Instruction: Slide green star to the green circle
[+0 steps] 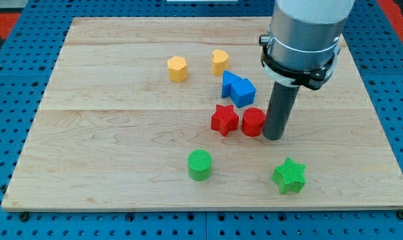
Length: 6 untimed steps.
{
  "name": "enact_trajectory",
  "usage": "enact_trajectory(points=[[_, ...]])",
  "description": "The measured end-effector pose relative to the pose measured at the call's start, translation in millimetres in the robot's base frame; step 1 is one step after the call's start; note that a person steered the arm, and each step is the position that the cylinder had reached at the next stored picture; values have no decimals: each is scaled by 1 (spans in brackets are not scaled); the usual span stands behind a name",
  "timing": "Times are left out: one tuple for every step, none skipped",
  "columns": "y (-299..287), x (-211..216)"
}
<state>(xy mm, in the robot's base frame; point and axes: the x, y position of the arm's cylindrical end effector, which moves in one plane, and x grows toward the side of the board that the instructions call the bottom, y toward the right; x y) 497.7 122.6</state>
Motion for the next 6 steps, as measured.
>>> enact_trajectory(points=[[61, 30], [99, 66], [65, 77], [40, 82], [19, 82], [-38, 82]])
